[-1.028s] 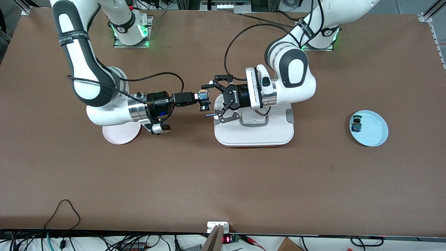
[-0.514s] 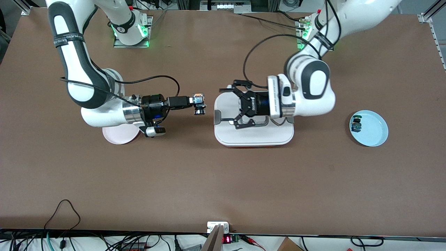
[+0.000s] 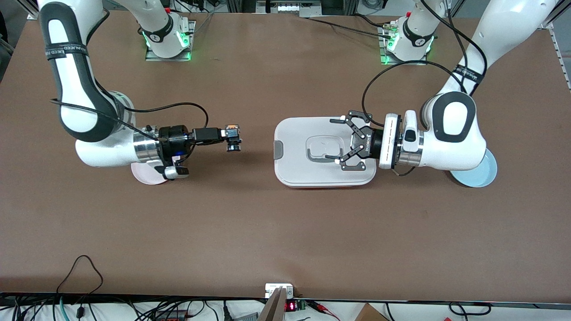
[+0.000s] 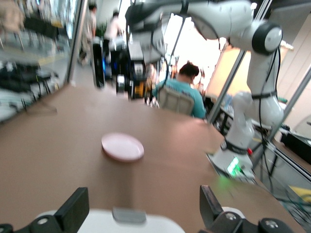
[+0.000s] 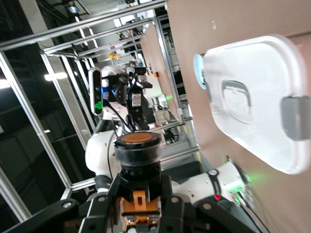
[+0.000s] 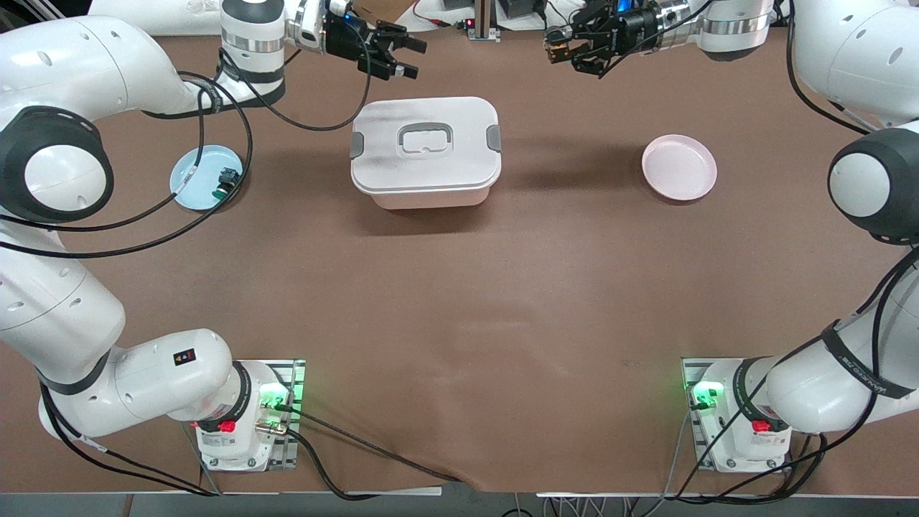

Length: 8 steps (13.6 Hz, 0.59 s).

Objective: Transfer orange switch to right arm and place
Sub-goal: 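Open the left gripper and withdraw it while the right gripper holds the switch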

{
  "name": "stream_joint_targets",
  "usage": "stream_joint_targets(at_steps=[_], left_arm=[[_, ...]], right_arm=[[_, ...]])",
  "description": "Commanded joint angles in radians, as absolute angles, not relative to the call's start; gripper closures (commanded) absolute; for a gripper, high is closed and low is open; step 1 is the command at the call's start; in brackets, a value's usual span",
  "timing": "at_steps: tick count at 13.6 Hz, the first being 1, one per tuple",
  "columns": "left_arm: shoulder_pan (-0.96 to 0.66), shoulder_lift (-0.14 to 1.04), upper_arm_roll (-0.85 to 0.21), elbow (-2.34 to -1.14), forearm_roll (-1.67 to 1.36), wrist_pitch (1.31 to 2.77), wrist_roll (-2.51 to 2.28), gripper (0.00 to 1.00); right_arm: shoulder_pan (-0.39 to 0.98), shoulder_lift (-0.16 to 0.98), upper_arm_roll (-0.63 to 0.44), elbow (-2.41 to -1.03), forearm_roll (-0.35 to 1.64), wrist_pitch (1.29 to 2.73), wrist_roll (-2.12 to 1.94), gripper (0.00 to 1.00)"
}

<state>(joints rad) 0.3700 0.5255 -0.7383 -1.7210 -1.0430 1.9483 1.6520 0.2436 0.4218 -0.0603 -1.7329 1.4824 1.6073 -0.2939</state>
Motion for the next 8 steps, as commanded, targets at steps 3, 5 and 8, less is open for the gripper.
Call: stream_joint_targets(at_steps=[3,5,8], left_arm=[[0.397,0.508,-0.752,-1.692,-0.667,1.876,1.295,0.0],[0.399,0.508,-0.749,-1.672,-0.53,1.818,1.177,0.0],[0.397,0.506,-0.75,-1.612,-0.248,1.698,0.975,0.0]], right_arm=[[0.138,0.403,-0.055,-1.736,1.243,1.507,-0.298,1.0],[0.097,0.403,-0.055,-1.733,1.137,1.454,-0.343,1.0],[0.058,0.403,-0.054,-1.733,0.964,1.442,-0.44,1.0]])
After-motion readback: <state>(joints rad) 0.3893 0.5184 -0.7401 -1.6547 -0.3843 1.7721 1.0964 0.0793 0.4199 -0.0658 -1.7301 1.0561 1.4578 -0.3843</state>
